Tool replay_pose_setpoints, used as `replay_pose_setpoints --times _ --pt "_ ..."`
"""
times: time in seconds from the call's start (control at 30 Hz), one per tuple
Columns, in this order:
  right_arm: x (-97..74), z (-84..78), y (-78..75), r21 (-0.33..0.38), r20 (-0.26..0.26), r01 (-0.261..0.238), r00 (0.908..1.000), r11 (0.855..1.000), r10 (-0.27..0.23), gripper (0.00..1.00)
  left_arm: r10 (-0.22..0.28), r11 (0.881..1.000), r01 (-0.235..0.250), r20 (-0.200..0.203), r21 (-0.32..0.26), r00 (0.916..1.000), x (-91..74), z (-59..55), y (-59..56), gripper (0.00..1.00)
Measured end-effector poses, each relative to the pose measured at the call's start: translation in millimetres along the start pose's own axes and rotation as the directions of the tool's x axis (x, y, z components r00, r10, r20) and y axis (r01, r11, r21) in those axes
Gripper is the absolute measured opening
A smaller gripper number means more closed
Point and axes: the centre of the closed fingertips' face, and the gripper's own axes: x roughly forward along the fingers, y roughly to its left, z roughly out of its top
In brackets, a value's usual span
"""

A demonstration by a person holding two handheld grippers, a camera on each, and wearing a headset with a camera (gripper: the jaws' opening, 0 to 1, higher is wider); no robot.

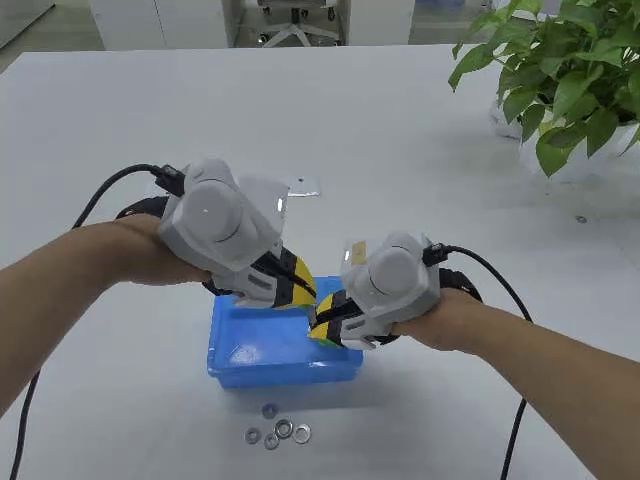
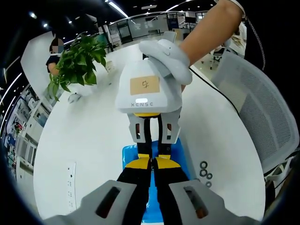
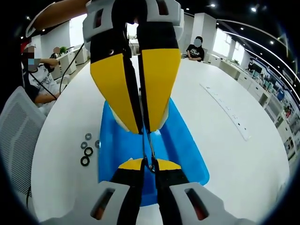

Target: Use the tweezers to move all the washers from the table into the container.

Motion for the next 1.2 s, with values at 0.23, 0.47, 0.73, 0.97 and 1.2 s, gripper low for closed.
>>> replay_pose_setpoints --times 0.23,0.47,0.73,0.97,1.2 --pt "-0.3 1.3 -1.0 -0.002 0.001 0.003 1.0000 1.000 -0.003 0.10 0.006 1.000 -0.006 -0.001 -0.002 1.0000 -1.6 0.5 0.4 0.06" --pt "-5.9 5.3 -0.8 -0.004 0.009 0.014 0.9999 1.000 -0.014 0.11 0.016 1.000 -0.016 0.003 0.002 0.9999 -6.5 5.5 -0.3 0.06" --pt "-12.8 11.1 4.2 -0.005 0.020 0.028 0.9994 1.000 -0.028 0.11 0.018 1.000 -0.018 0.005 0.010 0.9998 -13.6 13.8 -6.0 0.06" --pt "-21.2 21.4 8.9 -0.016 0.035 0.036 0.9987 0.999 -0.036 0.11 0.029 0.999 -0.029 0.006 0.015 0.9996 -24.4 20.9 -10.9 0.06" --pt "-26.5 32.1 18.3 -0.033 0.045 0.043 0.9981 0.999 -0.041 0.11 0.038 0.999 -0.038 0.001 0.015 0.9993 -35.4 25.7 -18.7 0.06"
